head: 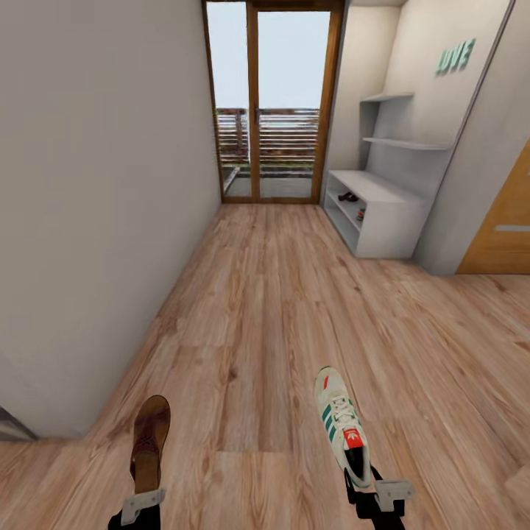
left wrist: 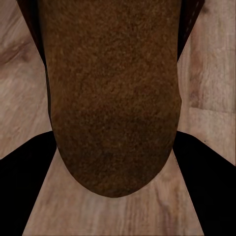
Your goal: Pick up the two gym shoes and the two sandals from the corridor floor and place them onto the hallstand (shoe rack) in the corridor, making sure they are on the rack and not on the floor. Arrange them so the two gym shoes are next to each other and the two sandals are next to each other.
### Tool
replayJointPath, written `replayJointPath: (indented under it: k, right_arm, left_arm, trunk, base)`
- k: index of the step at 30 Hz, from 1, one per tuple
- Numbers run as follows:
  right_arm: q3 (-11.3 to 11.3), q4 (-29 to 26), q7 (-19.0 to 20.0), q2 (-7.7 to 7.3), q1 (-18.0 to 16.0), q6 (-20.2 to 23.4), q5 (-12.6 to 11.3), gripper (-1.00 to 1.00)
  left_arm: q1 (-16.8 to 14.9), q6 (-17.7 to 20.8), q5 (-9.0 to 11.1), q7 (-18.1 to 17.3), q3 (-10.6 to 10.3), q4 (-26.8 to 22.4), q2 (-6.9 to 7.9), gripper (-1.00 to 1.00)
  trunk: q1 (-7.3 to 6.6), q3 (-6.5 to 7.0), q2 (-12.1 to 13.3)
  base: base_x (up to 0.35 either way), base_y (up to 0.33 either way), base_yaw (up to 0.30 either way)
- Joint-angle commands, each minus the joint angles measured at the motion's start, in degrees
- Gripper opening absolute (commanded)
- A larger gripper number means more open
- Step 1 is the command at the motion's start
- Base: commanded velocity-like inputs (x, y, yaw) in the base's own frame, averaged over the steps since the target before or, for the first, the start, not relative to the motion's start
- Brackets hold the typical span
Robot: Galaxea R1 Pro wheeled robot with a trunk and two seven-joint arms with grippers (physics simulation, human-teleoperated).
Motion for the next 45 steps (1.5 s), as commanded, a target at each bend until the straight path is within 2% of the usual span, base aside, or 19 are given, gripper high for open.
replayJointPath:
  k: [1,45]
  right_arm:
    - [-0.5,0.0,0.1,0.02,0.0,-0.2,0.6,-1.00]
    - [-0.4,0.1,0.1,0.08,0.0,-0.2,0.6,-1.00]
  left_arm:
    - [0.0,-0.1,-0.3,-0.4,0.5,0.0,-0.03,-1.00]
    - [0.0,-0.2,-0.3,-0.4,0.5,0.0,-0.03,-1.00]
  trunk:
    - [0.02,-0.05,0.0]
    - [0.02,-0.05,0.0]
  base:
    - [0.339,0.000,0.000]
    - [0.339,0.000,0.000]
